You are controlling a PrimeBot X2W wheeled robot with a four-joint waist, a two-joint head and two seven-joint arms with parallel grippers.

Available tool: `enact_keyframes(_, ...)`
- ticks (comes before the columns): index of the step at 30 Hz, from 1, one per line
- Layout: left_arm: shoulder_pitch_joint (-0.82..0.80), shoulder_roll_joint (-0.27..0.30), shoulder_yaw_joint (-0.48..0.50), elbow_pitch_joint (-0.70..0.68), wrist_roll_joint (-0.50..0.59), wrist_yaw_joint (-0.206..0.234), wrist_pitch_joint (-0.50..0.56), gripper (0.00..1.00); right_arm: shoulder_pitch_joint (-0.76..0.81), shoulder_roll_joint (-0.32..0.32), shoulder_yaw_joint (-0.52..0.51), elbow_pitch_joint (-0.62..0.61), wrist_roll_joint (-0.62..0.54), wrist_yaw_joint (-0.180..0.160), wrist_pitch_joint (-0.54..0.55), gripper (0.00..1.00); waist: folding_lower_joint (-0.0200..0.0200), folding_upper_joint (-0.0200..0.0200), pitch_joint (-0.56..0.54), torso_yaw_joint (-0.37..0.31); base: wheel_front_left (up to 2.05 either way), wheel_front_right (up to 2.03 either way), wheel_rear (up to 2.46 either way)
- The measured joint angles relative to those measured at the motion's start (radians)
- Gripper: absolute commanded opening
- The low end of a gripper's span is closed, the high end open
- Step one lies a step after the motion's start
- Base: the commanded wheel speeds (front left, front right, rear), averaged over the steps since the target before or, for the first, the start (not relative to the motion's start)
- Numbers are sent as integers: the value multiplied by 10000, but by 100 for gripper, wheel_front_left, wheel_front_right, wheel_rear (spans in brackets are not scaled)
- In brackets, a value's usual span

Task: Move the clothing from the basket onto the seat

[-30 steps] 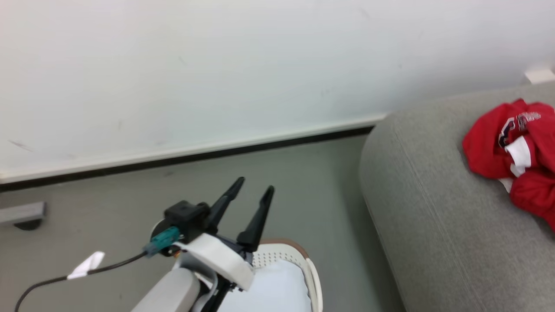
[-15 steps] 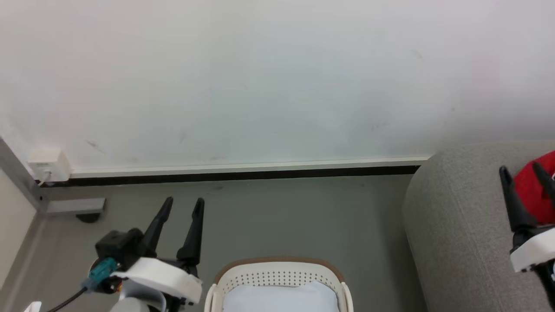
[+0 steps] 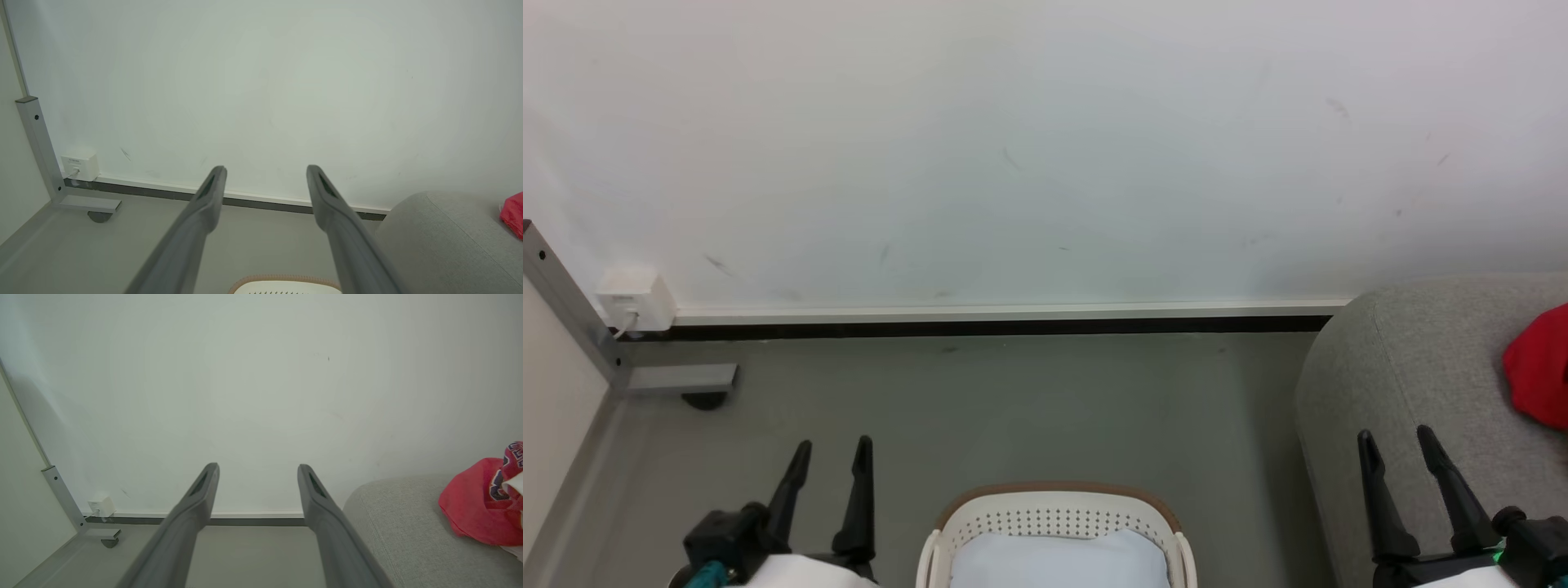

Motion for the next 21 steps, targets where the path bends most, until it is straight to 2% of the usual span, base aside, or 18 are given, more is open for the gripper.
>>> enact_keyframes(12,149,-426,560,226,746,-535,2,100,133,514,-259,-109,-502,0,0,100,1,0,40,-92,0,0,0)
enact_keyframes(21,134,-539,755,242,980,-662,2,100,128,571,-226,-100,-512,0,0,100,1,0,41,-81,0,0,0)
